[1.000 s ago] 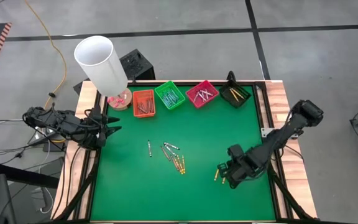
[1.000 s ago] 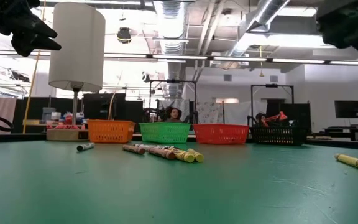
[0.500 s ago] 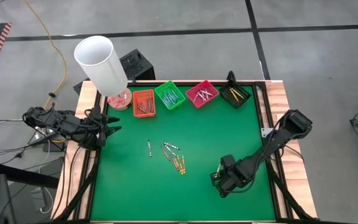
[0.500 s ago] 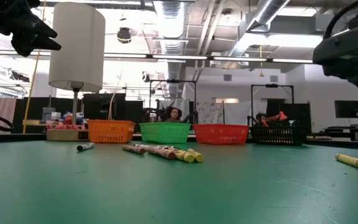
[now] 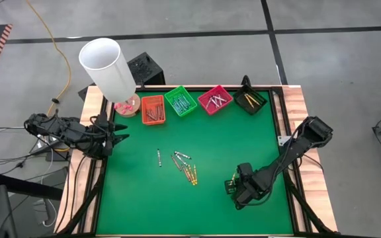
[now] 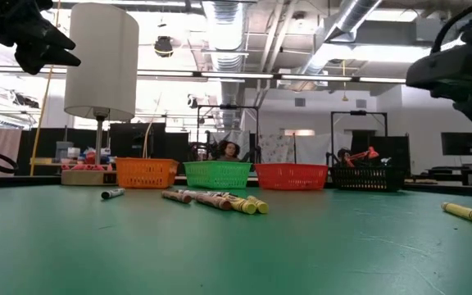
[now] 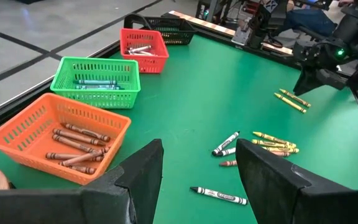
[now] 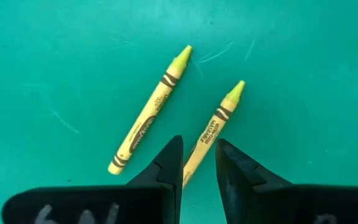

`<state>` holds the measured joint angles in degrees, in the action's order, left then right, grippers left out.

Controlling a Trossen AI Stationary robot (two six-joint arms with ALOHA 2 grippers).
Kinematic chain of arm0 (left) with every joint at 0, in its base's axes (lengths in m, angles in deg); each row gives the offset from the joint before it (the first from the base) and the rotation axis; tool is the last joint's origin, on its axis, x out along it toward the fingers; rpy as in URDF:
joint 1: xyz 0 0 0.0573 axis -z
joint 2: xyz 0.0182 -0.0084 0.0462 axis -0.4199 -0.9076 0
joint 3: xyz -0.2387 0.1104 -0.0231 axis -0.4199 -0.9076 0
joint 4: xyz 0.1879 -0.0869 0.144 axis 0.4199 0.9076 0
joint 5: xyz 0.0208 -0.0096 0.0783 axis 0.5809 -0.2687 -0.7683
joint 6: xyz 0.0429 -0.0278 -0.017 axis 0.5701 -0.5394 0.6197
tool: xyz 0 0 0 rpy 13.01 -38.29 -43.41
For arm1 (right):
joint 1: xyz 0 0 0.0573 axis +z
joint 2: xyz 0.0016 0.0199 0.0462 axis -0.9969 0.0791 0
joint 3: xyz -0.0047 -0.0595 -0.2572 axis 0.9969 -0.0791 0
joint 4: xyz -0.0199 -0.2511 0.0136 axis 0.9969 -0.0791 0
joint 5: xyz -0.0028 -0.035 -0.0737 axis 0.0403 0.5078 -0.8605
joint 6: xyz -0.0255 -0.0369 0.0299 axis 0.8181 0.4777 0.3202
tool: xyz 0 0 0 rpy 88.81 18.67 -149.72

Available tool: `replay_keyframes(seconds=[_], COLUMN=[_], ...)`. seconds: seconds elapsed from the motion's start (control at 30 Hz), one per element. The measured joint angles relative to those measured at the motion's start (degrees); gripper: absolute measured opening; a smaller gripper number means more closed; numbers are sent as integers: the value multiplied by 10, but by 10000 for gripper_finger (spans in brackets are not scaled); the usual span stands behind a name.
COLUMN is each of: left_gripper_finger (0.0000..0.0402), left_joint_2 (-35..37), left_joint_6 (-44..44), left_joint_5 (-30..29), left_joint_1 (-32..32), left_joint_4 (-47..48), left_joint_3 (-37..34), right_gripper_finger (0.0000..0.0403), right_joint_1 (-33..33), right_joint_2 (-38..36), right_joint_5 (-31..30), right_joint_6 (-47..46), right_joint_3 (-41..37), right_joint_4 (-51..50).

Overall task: Sort crayons
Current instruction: Put the yellow/green crayon into the black bin

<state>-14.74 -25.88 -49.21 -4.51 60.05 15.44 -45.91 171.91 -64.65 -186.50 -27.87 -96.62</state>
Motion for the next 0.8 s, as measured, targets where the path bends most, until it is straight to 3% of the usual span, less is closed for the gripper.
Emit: replay_keyframes(seconds=[0.8], left_gripper_finger=[192], left_joint_2=[0], left_joint_6=[0], left_joint_5=[-1], left_joint_1=[0], left_joint_4=[0], left_joint_3=[0], right_gripper_finger=[90], right_joint_1=[-3], right_joint_2=[0], right_joint_5=[0], right_joint_6=[-15], right_joint_3=[-19], right_joint_4=[0])
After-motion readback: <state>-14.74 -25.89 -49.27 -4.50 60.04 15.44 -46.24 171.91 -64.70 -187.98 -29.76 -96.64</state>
